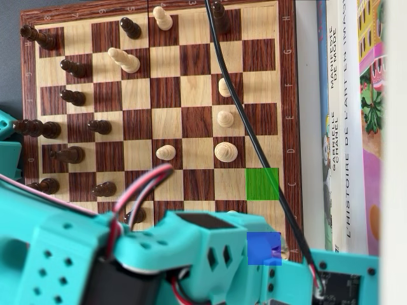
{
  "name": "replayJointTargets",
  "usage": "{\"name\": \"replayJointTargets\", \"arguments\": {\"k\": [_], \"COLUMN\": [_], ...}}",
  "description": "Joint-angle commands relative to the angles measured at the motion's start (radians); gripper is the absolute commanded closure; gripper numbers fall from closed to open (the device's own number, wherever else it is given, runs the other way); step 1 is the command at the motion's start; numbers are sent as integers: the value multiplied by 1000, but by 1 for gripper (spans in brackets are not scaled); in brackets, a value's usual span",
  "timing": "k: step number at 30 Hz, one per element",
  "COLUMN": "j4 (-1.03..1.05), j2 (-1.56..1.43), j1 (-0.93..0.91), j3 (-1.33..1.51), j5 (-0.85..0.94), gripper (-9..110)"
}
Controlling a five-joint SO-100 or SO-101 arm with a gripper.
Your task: Play chess
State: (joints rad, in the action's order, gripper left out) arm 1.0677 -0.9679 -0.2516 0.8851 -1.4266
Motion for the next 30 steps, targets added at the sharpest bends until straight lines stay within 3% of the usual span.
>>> {"name": "replayJointTargets", "arguments": {"k": [1,30], "j4": [-2,-8], "j2": [-104,-192], "j1": [20,160], "j3": [28,202], "j5": [-15,-57], "gripper": [95,95]}}
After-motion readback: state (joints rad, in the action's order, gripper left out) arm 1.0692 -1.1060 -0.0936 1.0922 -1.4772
